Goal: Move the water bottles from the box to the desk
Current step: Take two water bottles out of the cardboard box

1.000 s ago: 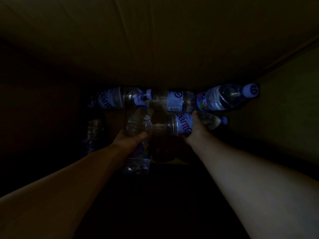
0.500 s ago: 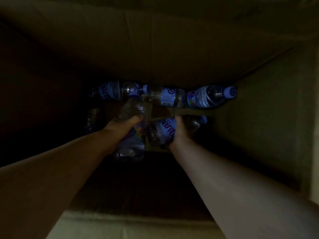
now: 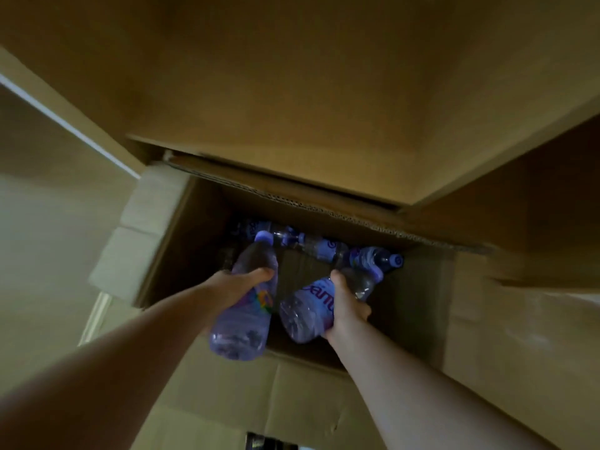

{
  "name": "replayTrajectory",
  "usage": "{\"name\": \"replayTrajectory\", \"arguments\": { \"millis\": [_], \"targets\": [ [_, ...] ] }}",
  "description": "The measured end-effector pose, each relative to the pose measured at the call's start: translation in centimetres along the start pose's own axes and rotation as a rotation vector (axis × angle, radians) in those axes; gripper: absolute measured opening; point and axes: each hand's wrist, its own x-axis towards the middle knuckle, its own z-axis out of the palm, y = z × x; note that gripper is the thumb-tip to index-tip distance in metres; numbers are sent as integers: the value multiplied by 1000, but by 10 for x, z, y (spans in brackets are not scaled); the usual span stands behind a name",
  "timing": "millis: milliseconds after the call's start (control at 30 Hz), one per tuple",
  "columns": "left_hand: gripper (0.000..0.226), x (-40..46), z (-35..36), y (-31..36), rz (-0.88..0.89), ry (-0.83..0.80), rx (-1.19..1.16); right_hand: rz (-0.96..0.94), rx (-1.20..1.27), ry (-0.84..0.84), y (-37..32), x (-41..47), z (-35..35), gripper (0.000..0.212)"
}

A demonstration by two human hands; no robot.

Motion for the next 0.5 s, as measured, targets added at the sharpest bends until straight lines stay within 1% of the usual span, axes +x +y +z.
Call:
{"name": "replayTrajectory", "arguments": {
  "millis": [100, 167, 233, 300, 400, 500],
  "targets": [
    [60, -39, -21, -13, 29, 134, 67, -31, -97, -19, -1, -48, -6, 90],
    [58, -68, -36, -25, 15, 213, 51, -70, -184, -35, -3, -80, -5, 89],
    [58, -97, -52, -38, 6, 249, -50, -124, -270, -63, -6, -112, -2, 87],
    [49, -123, -69, -47, 10, 266, -209, -198, -365, -93, -8, -144, 4, 86],
    [38, -172, -105, -54, 31, 325, -360, -332, -523, -106, -11, -203, 16, 87],
    [40, -220, -149, -61, 88, 361, -465, -428, -607, -160, -3, -268, 28, 87]
  ]
}}
